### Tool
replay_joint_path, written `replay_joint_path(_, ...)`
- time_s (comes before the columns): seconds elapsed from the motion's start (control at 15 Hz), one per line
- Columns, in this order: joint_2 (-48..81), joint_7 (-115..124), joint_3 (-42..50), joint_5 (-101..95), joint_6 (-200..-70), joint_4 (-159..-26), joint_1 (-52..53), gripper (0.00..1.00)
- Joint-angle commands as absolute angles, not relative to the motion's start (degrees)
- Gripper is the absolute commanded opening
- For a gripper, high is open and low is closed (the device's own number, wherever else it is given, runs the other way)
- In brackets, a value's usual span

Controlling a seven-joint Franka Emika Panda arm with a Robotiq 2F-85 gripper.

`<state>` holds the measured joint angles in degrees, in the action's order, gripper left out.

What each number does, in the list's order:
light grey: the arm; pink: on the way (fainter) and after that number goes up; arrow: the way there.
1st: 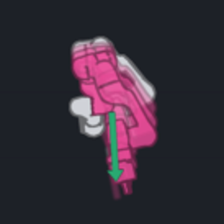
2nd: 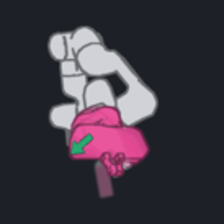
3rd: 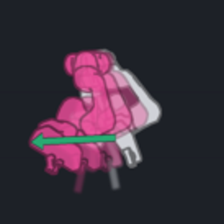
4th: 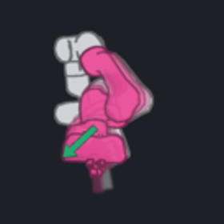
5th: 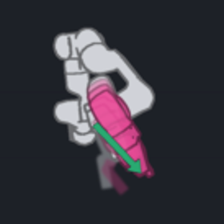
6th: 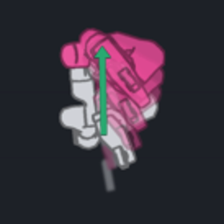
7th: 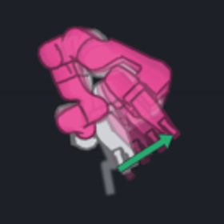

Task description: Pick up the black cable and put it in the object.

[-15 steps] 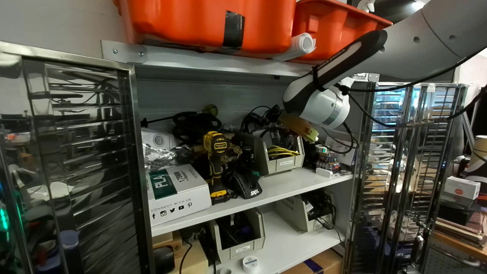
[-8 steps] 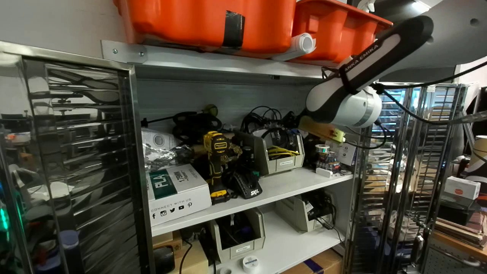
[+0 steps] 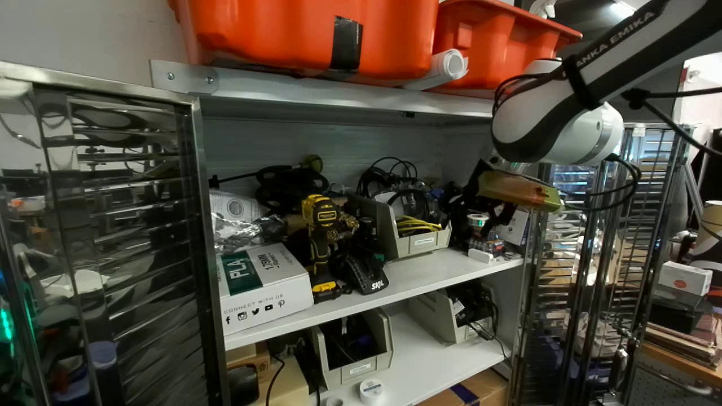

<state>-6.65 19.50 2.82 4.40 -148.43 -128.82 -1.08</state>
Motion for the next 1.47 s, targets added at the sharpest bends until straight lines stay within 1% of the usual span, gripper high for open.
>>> replay_joint_path(0.0, -14.08, 16.50, 1.55, 7.62, -137.05, -132.90, -0.65, 1.00)
replay_joint_path(0.27, -18.52, 16.48, 0.15, 7.40, -123.19, -134.29, -0.57, 1.00)
replay_joint_path(0.6, -19.86, 13.91, -1.02, 8.19, -103.93, -131.40, 0.43, 1.00)
replay_joint_path(1.07, -19.75, 15.99, -3.34, 7.28, -90.12, -127.22, 0.80, 1.00)
replay_joint_path(1.4, -19.86, 14.95, -2.84, 6.91, -81.93, -124.32, 0.31, 1.00)
